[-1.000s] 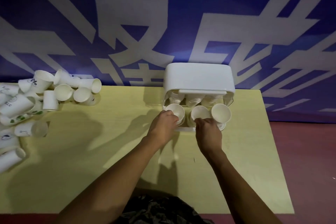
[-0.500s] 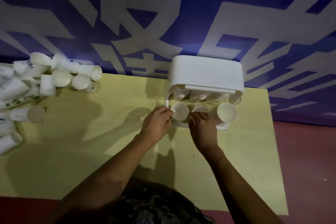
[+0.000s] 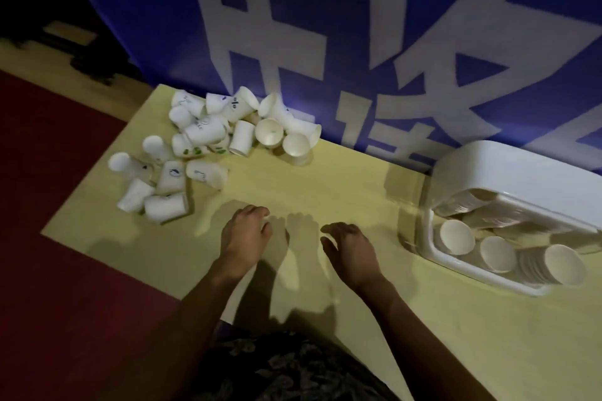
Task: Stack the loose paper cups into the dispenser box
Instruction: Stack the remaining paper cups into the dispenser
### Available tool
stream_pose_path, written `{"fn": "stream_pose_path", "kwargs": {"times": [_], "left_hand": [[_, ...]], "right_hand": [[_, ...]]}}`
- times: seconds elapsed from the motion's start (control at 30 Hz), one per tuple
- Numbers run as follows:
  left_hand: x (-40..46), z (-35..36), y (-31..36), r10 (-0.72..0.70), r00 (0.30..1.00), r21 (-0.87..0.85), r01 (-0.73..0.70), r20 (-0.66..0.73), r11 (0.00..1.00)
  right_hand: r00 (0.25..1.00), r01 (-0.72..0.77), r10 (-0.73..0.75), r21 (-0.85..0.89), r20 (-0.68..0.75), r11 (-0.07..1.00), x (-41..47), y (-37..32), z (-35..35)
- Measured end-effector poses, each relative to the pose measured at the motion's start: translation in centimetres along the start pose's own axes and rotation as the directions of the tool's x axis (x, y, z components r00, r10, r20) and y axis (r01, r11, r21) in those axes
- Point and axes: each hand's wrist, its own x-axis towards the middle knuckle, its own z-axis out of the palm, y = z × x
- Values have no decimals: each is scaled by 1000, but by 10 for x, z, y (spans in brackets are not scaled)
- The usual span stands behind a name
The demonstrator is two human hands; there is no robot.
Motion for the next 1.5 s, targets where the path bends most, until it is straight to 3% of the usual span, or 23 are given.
{"fn": "stream_pose_path", "kwargs": {"times": [0.17, 0.47, 0.57, 0.67, 0.87, 1.0, 1.1, 1.33, 1.5], "left_hand": [[11, -35, -105, -103, 993, -28, 101, -58, 994], [37, -59, -237, -176, 984, 84, 176, -10, 981], [45, -58, -252, -327, 944, -94, 330, 44, 939], [55, -54, -260, -464, 873, -347, 487, 152, 802], [65, -47, -269, -442, 861, -504, 506, 251, 700], [66, -43, -275, -345, 906, -532, 424, 246, 733], [60, -50, -274, -249, 960, -552, 277, 127, 786], [54, -83, -240, 52, 995, -463, -87, -87, 882], [57, -96, -180, 297, 942, -348, -334, -156, 876]], "right_hand": [[998, -28, 26, 34, 50, 999, 33, -77, 56], [943, -321, 289, 220, 167, 921, 92, -179, 139], [912, -405, 370, 257, 176, 877, 115, -195, 154], [863, -505, 473, 309, 178, 806, 140, -207, 163], [720, -656, 666, 509, 197, 558, 192, -217, 179], [708, -646, 684, 552, 174, 528, 221, -218, 191], [694, -643, 704, 569, 149, 513, 226, -220, 193], [816, -474, 566, 420, -122, 774, 156, -225, 141], [807, -365, 470, 323, -357, 873, 94, -200, 100]]}}
